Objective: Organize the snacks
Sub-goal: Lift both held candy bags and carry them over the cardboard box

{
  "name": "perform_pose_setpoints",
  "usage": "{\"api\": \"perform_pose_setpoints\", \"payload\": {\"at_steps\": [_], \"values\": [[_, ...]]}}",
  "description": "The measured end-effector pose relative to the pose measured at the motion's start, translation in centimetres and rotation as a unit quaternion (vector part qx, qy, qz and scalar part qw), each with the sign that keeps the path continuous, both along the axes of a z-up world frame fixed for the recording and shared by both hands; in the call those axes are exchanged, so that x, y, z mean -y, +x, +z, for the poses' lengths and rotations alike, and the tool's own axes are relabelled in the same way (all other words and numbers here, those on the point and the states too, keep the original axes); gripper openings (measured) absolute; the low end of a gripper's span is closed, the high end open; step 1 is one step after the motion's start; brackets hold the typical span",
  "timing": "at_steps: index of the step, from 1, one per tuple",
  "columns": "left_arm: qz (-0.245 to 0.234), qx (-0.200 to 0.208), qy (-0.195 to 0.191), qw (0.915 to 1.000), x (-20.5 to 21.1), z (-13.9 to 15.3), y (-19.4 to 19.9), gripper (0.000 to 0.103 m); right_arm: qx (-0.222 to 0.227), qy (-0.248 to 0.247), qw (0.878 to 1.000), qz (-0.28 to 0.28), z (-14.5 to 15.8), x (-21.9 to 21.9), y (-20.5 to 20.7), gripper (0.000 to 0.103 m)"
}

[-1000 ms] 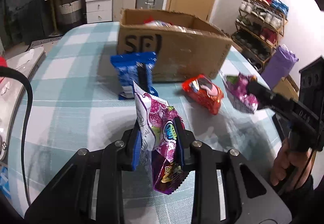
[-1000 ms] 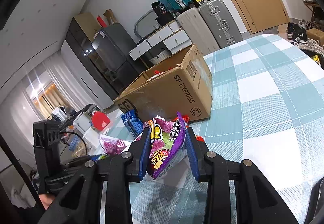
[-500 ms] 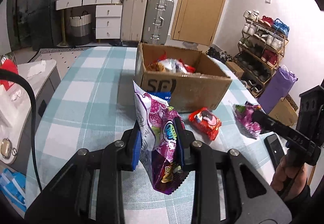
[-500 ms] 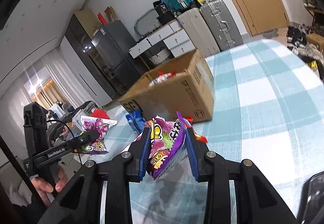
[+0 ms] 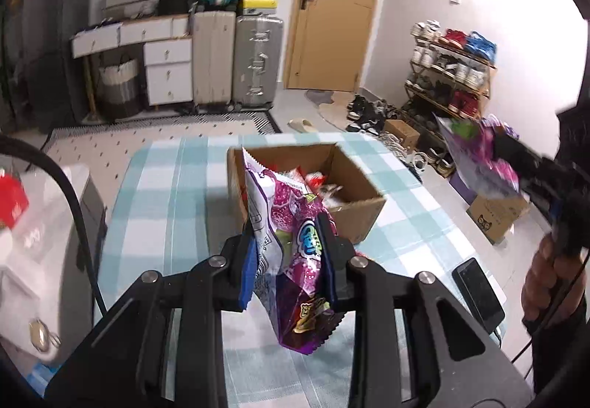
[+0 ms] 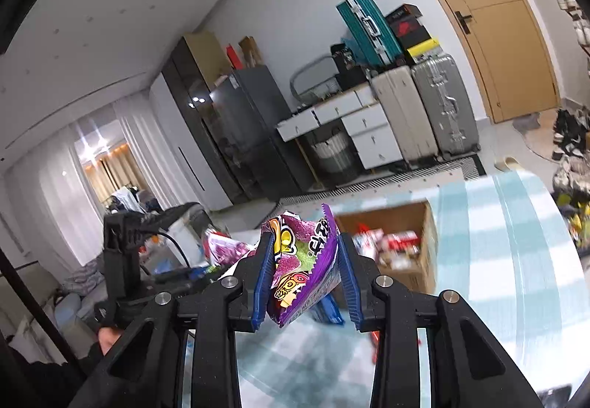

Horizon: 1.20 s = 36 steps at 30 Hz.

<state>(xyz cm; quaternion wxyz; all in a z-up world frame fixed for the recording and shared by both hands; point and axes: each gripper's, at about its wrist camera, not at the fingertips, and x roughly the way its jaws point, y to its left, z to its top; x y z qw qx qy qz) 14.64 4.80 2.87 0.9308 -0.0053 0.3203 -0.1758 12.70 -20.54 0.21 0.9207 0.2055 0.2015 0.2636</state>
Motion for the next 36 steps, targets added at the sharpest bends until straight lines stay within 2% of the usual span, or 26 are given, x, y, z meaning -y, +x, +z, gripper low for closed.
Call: {"api": "perform_pose_setpoints", "payload": {"at_steps": [5, 10, 13, 19, 23, 27, 36], "values": [[-0.018, 0.014, -0.020, 0.9995, -0.4, 4.4, 0.9, 0.026, 0.019, -0.013, 1.000, 0.010, 4.0, -0.6, 1.5, 0.034], [-0.027, 0.005, -0.042, 0.9987, 0.0, 8.1, 3.5, 0.026, 0.034, -0.030, 0.999, 0.016, 7.8, -1.4, 3.3, 0.034], [-0.025, 0.017, -0.040, 0.9988, 0.2, 10.0, 4.7, 0.026, 0.042, -0.052, 0.998, 0.013, 9.6, -2.1, 4.6, 0.034], [-0.025, 0.014, -0.046, 0.9985, 0.9, 12.1, 8.9, 0.026, 0.030, -0.048, 0.998, 0.010, 11.0, -1.7, 8.4, 0.034], [-0.027, 0.007, -0.035, 0.9990, 2.1, 11.6, 12.1, 0.026, 0.014, -0.062, 0.998, -0.005, 10.3, -1.5, 11.2, 0.034], [-0.024, -0.015, -0.030, 0.9992, 3.3, 9.5, 15.9, 0.026, -0.017, -0.071, 0.997, -0.013, 8.6, -1.3, 14.5, 0.034], [-0.021, -0.067, -0.009, 0.9975, 5.2, 1.3, 21.5, 0.026, -0.065, -0.080, 0.995, -0.006, 3.7, -1.3, 19.8, 0.034]]}}
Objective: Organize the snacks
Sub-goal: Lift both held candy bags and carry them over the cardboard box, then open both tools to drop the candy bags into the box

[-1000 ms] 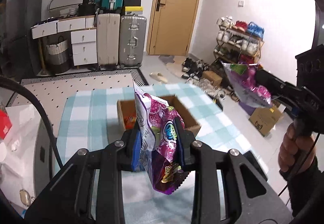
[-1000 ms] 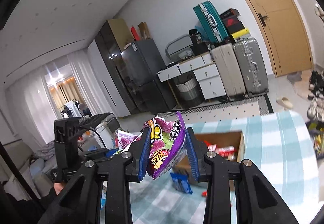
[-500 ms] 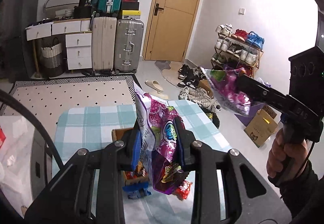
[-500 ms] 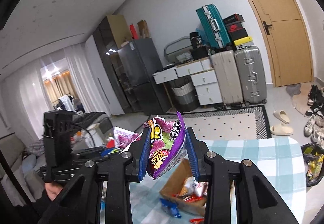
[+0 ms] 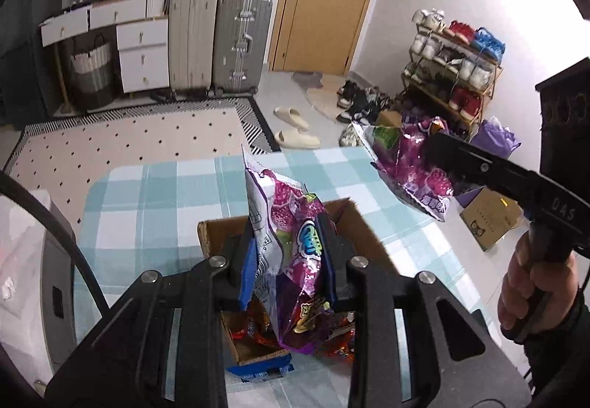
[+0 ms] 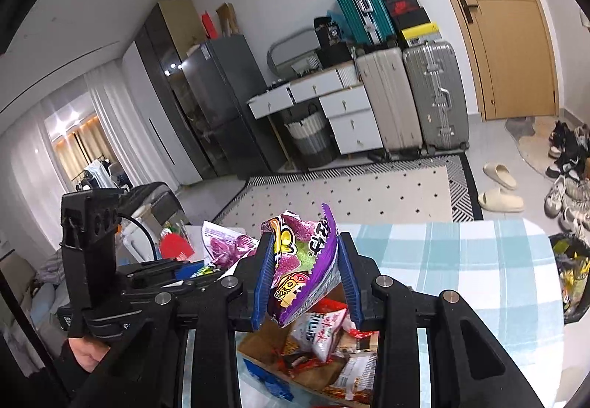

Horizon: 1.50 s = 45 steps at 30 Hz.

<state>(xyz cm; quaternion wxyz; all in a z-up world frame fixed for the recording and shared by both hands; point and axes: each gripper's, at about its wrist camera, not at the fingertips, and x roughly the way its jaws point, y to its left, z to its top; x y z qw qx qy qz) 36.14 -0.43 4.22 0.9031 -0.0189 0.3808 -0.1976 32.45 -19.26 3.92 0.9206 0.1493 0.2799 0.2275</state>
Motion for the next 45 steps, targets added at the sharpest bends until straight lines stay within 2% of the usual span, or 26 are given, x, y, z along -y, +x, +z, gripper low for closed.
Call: {"api": "perform_pose_setpoints", "payload": {"at_steps": [5, 12, 15, 17, 19, 22, 27, 33, 37, 39, 40, 41, 45], "values": [[-0.014, -0.020, 0.014, 0.9996, 1.5, -3.8, 1.9, 0.026, -0.022, -0.018, 1.000, 0.001, -2.8, -0.6, 1.8, 0.034], [-0.032, -0.049, 0.025, 0.9980, 2.4, -6.8, 4.6, 0.026, -0.051, -0.058, 0.997, -0.002, -6.0, -1.3, 3.7, 0.034], [-0.036, -0.066, 0.042, 0.9963, 2.9, -8.2, 5.5, 0.026, -0.064, -0.070, 0.996, -0.002, -6.8, -1.3, 4.4, 0.035], [-0.036, -0.062, 0.053, 0.9960, 3.2, -8.5, 5.6, 0.026, -0.072, -0.071, 0.995, -0.003, -7.3, -1.5, 4.7, 0.037], [-0.031, -0.049, 0.058, 0.9966, 3.3, -8.4, 5.5, 0.027, -0.075, -0.071, 0.995, -0.007, -7.7, -1.6, 4.9, 0.040], [-0.026, -0.041, 0.053, 0.9974, 3.1, -8.0, 5.2, 0.037, -0.077, -0.053, 0.996, -0.003, -8.0, -1.4, 4.8, 0.053], [-0.019, -0.030, 0.057, 0.9978, 2.5, -7.0, 4.3, 0.038, -0.055, -0.079, 0.995, 0.005, -7.2, -2.2, 3.6, 0.053], [-0.010, -0.016, 0.054, 0.9983, 1.6, -5.2, 2.0, 0.047, -0.031, -0.079, 0.996, 0.011, -5.4, -2.3, 1.4, 0.054], [0.000, -0.001, 0.064, 0.9979, 1.1, -4.2, 0.0, 0.049, -0.018, -0.086, 0.996, 0.014, -4.3, -2.4, -0.1, 0.056], [0.007, 0.015, 0.073, 0.9972, 1.0, -3.6, -1.5, 0.049, -0.012, -0.089, 0.996, 0.011, -3.9, -2.3, -0.9, 0.066], [0.012, 0.022, 0.075, 0.9969, 1.0, -3.2, -2.2, 0.049, -0.008, -0.090, 0.996, 0.008, -3.6, -2.2, -1.3, 0.078], [0.024, 0.036, 0.075, 0.9963, 0.7, -2.8, -3.2, 0.049, -0.002, -0.093, 0.996, 0.003, -3.4, -2.2, -1.8, 0.083], [0.039, 0.060, 0.066, 0.9953, 0.0, -1.3, -6.0, 0.061, 0.016, -0.100, 0.995, -0.006, -2.6, -1.8, -3.6, 0.085]]}}
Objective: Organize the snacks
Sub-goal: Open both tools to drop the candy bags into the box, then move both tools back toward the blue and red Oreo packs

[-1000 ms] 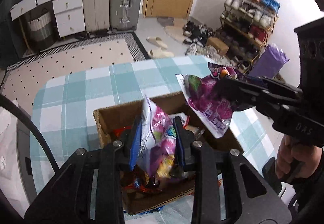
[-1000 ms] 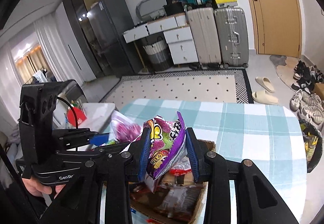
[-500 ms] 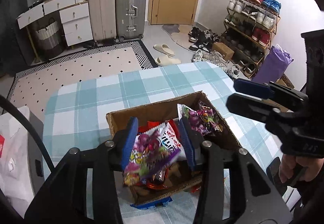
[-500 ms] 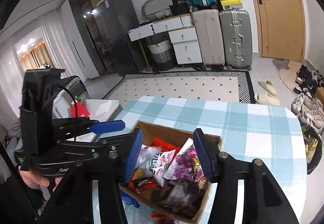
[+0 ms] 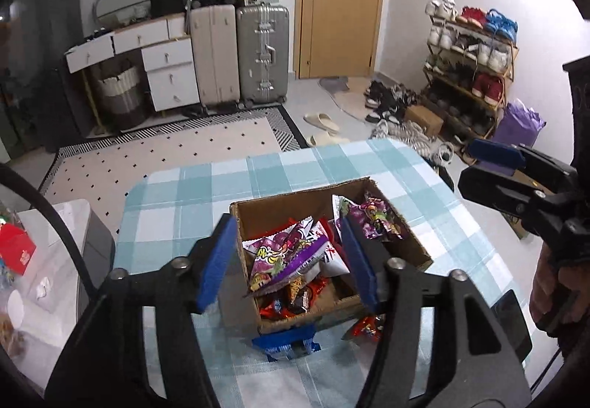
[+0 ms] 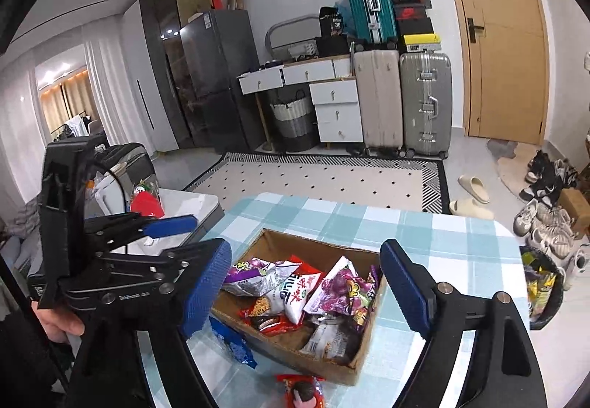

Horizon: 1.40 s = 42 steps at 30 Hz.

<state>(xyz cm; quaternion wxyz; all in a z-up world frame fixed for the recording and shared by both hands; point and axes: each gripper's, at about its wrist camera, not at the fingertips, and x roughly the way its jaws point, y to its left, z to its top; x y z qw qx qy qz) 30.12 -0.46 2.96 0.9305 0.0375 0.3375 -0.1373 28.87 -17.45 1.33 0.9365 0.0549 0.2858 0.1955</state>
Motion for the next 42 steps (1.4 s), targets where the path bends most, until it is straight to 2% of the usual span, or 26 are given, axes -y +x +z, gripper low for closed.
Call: {"api": "perform_pose_setpoints", "payload": {"at_steps": [6, 8, 10, 12, 16, 19, 21, 22, 24, 30, 33, 38, 42], "values": [[0.020, 0.038, 0.003, 0.9991, -0.8, 2.1, -4.2, 0.074, 0.013, 0.011, 1.000, -0.008, 0.9, 1.1, -2.7, 0.088], [0.020, 0.044, -0.005, 0.9988, -1.0, 2.6, -5.9, 0.079, 0.020, 0.011, 1.000, -0.011, 1.2, 1.4, -3.7, 0.095], [0.022, 0.050, 0.002, 0.9985, -1.1, 3.1, -7.4, 0.080, 0.029, 0.005, 0.999, -0.015, 1.5, 1.6, -4.7, 0.098], [0.025, 0.046, 0.004, 0.9986, -1.3, 3.3, -8.4, 0.081, 0.033, 0.001, 0.999, -0.012, 1.8, 1.6, -5.5, 0.099], [0.021, 0.016, -0.041, 0.9988, -2.5, 3.3, -10.7, 0.085, 0.031, 0.008, 0.999, -0.011, 2.0, 1.7, -6.9, 0.102], [0.033, 0.028, -0.036, 0.9984, -2.8, 3.0, -12.0, 0.087, 0.037, -0.001, 0.999, -0.010, 1.8, 1.6, -7.9, 0.102], [0.041, 0.030, -0.032, 0.9982, -3.0, 2.4, -12.3, 0.093, 0.044, -0.009, 0.999, -0.010, 1.6, 1.4, -8.7, 0.103], [0.046, 0.028, -0.035, 0.9979, -3.3, 1.9, -12.8, 0.098, 0.048, -0.016, 0.999, -0.012, 1.3, 1.3, -9.1, 0.103], [0.049, 0.029, -0.042, 0.9975, -3.7, 1.3, -13.2, 0.101, 0.052, -0.027, 0.998, -0.021, 0.5, 1.3, -9.9, 0.103], [0.060, 0.040, -0.043, 0.9965, -4.2, -0.5, -14.2, 0.102, 0.043, -0.043, 0.998, -0.022, -3.6, 1.0, -11.5, 0.103], [0.060, 0.030, -0.049, 0.9966, -4.2, -1.8, -13.6, 0.102, 0.027, -0.049, 0.998, -0.021, -5.6, 1.1, -11.4, 0.103], [0.070, 0.029, -0.052, 0.9957, -4.4, -5.0, -13.5, 0.102, 0.015, -0.045, 0.999, -0.021, -8.5, 1.0, -12.0, 0.103], [0.081, 0.029, -0.068, 0.9940, -4.7, -7.6, -13.6, 0.102, -0.015, -0.044, 0.999, -0.017, -11.0, 0.7, -12.1, 0.103]]}}
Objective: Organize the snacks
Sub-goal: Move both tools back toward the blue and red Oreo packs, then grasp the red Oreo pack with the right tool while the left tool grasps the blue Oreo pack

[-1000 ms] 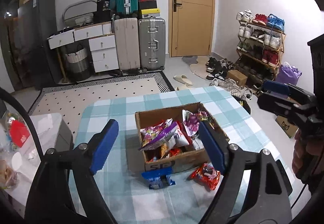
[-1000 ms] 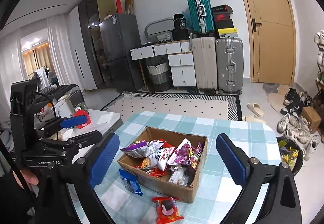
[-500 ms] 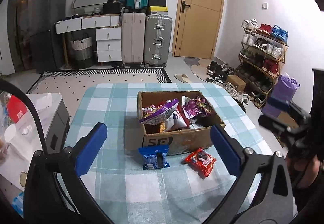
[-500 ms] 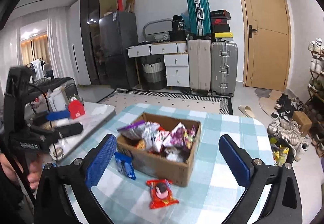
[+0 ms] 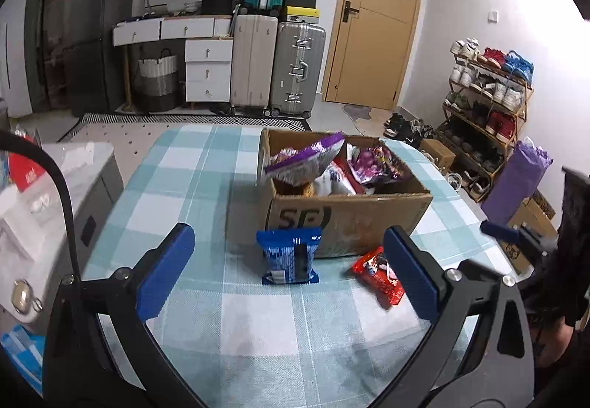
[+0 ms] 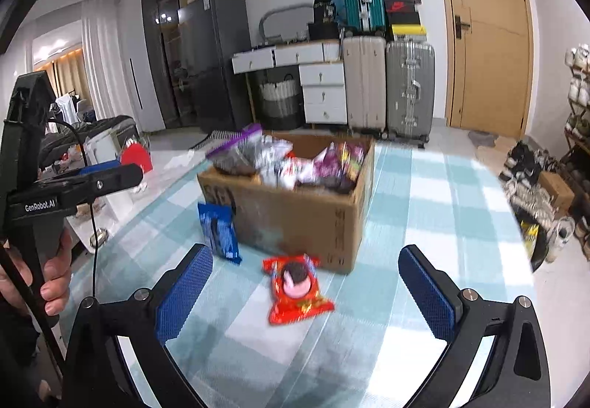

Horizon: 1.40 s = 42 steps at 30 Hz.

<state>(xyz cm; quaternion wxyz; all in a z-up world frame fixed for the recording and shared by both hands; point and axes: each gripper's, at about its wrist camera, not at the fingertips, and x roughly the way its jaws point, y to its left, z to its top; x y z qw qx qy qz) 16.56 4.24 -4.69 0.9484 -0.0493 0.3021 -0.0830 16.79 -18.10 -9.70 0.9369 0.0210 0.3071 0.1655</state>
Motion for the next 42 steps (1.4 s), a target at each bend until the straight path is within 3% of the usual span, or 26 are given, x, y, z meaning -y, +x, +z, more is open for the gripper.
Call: {"api": "perform_pose_setpoints", "payload": {"at_steps": [4, 9, 15, 28, 36, 42], "values": [[0.012, -0.016, -0.015, 0.9997, -0.2, -2.7, 0.5, 0.102, -0.033, 0.008, 0.999, -0.002, -2.5, -0.4, 0.8, 0.103], [0.027, -0.029, 0.000, 0.9992, -0.2, -6.1, 1.2, 0.102, -0.076, 0.018, 0.997, 0.004, -5.0, -0.8, 2.3, 0.103], [0.037, -0.043, -0.013, 0.9983, -0.6, -9.2, 2.3, 0.102, -0.110, 0.002, 0.994, 0.017, -6.9, -1.9, 4.0, 0.103], [0.049, -0.021, -0.015, 0.9985, -1.6, -11.4, 3.2, 0.102, -0.119, -0.025, 0.992, 0.040, -8.9, -4.1, 6.2, 0.101], [0.039, -0.036, -0.042, 0.9977, -2.2, -12.0, 4.0, 0.102, -0.133, -0.068, 0.987, 0.059, -9.9, -6.4, 7.7, 0.080], [0.037, -0.047, -0.047, 0.9971, -2.2, -12.6, 4.4, 0.102, -0.131, -0.095, 0.984, 0.069, -10.3, -8.0, 8.3, 0.059]]}}
